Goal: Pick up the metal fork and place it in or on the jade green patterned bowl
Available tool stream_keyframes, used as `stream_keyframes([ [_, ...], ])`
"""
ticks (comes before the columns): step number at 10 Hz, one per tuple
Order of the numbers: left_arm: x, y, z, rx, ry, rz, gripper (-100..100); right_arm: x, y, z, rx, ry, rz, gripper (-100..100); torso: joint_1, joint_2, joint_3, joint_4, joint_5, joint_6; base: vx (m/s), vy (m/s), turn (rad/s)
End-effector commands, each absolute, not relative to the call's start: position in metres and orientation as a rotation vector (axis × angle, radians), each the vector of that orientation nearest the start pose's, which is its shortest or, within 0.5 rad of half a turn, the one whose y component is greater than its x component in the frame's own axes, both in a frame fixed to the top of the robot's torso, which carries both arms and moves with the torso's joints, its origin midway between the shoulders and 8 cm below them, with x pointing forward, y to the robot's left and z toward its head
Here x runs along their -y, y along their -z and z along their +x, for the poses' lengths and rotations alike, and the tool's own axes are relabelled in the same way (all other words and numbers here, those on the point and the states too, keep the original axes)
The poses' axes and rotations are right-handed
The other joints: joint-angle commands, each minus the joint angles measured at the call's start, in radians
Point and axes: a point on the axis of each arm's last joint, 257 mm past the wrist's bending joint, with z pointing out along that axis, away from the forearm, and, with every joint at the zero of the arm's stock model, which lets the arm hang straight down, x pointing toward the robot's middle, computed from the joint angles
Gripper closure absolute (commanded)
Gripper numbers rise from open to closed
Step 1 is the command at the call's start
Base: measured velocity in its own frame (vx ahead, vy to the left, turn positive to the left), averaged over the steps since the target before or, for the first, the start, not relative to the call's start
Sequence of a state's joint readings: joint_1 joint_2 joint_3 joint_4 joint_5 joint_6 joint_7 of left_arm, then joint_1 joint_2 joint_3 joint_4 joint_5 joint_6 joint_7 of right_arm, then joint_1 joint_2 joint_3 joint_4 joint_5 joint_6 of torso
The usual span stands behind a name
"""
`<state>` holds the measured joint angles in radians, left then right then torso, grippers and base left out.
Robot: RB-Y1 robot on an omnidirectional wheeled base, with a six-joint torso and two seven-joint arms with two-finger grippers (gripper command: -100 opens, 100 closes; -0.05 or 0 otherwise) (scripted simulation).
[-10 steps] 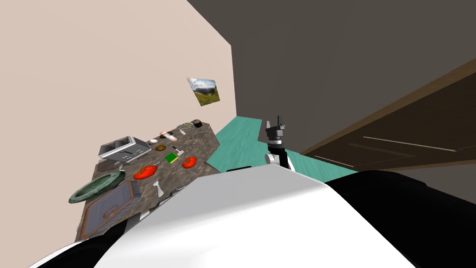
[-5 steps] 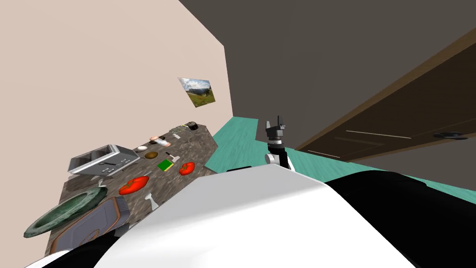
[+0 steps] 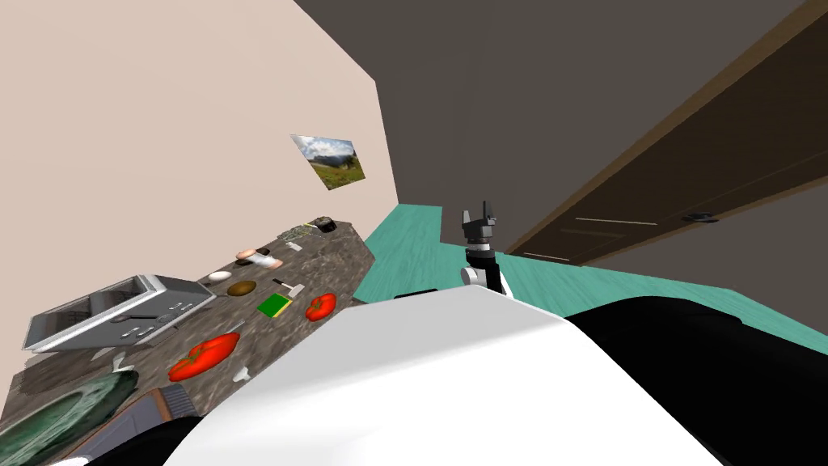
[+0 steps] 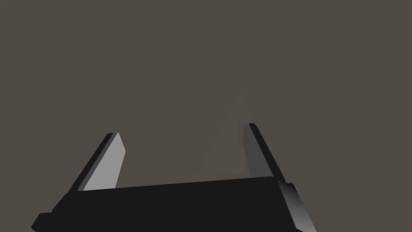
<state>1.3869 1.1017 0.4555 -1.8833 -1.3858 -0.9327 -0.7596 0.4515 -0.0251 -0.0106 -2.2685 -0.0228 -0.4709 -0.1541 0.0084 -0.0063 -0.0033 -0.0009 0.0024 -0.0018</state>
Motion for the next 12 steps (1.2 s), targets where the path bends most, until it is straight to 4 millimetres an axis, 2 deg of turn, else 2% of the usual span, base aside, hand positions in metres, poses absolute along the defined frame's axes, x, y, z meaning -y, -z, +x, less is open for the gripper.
stream_keyframes([
  [1, -0.494, 0.334, -0.033, 2.175, -0.237, -2.465, -100, 0.279, -0.03, 0.354, -0.573, -1.468, 0.709, 0, 0.0, 0.0, 0.0, 0.0, 0.0, 0.0, 0.036, 0.067, -0.145],
  [5, -0.542, 0.323, -0.072, 1.868, -0.281, -2.464, -100, 0.279, -0.03, 0.354, -0.573, -1.468, 0.709, 0, 0.001, -0.001, -0.001, 0.0, 0.0, 0.001, 0.039, 0.091, -0.229],
  [7, -0.555, 0.318, -0.081, 1.781, -0.296, -2.462, -100, 0.279, -0.03, 0.354, -0.573, -1.468, 0.709, 0, -0.002, -0.001, 0.0, 0.0, 0.0, 0.0, 0.026, 0.048, -0.127],
  [8, -0.551, 0.319, -0.078, 1.81, -0.291, -2.461, -100, 0.279, -0.03, 0.354, -0.573, -1.468, 0.709, 0, -0.003, 0.0, 0.0, 0.0, -0.001, 0.0, 0.005, 0.019, -0.024],
  [9, -0.552, 0.319, -0.078, 1.803, -0.292, -2.463, 0, 0.279, -0.03, 0.354, -0.573, -1.468, 0.709, 0, -0.005, 0.001, 0.001, 0.0, -0.001, -0.001, 0.0, 0.0, 0.0],
  [10, -0.551, 0.326, -0.083, 1.816, -0.288, -2.456, -100, 0.279, -0.03, 0.354, -0.573, -1.468, 0.709, 0, -0.006, 0.002, 0.001, 0.001, -0.001, -0.001, -0.008, 0.0, -0.06],
  [12, -0.55, 0.335, -0.089, 1.83, -0.284, -2.448, -100, 0.279, -0.03, 0.354, -0.573, -1.468, 0.709, 0, -0.007, 0.003, 0.002, 0.001, -0.001, 0.0, -0.02, -0.005, -0.068],
])
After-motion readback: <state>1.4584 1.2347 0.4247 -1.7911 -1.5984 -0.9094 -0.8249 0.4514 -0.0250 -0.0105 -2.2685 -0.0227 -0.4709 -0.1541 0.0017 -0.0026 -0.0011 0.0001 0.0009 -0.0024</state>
